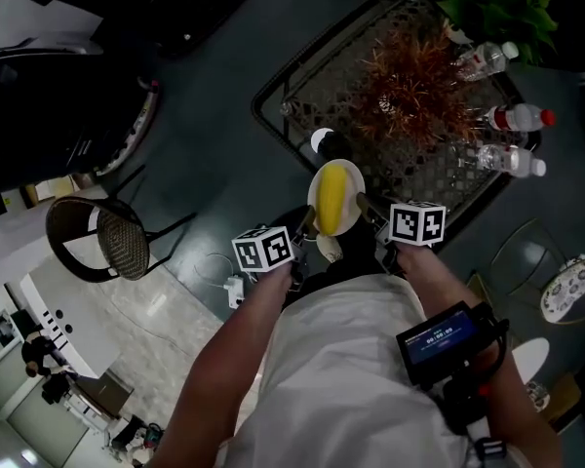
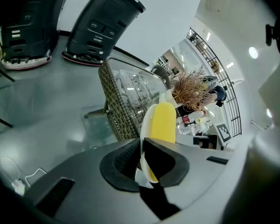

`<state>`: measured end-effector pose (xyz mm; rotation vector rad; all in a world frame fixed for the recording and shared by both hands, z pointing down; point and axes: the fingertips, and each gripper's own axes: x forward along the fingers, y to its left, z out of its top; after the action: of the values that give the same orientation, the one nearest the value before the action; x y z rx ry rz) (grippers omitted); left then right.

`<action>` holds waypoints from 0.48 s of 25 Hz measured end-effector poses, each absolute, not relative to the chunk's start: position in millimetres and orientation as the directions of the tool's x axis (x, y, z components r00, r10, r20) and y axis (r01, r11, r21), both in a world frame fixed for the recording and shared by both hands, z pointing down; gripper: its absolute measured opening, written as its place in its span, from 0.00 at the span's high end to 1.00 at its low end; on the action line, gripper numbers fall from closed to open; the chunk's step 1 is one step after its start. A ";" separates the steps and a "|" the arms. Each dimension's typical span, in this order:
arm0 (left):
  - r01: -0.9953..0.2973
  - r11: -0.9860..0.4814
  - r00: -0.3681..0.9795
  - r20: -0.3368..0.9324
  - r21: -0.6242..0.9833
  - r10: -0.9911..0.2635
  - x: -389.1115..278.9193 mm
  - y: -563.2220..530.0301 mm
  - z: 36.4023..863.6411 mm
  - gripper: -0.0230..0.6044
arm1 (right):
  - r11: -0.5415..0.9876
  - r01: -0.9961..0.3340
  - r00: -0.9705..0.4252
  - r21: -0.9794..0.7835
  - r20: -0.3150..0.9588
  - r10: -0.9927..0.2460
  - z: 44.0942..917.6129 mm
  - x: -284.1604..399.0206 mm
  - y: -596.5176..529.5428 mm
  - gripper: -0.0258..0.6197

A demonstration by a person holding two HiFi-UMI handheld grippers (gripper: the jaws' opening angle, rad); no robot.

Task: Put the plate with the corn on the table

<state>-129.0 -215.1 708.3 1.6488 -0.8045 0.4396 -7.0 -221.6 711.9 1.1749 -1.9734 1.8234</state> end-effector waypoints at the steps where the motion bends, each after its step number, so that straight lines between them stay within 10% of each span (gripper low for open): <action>1: -0.710 -0.075 0.691 0.673 0.700 -0.264 -127.0 -217.6 710.4 0.91 | -0.086 -0.662 -0.658 -0.744 0.633 -0.408 714.0 -4.9 -223.0 0.90; 12: -0.711 -0.086 0.691 0.670 0.698 -0.272 -103.0 -242.7 729.5 0.91 | -0.082 -0.665 -0.646 -0.742 0.627 -0.435 730.1 17.4 -250.2 0.90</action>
<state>-103.0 -242.7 729.5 1.6645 -0.8060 0.4414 17.4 -250.2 730.1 1.2152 -1.9904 1.8113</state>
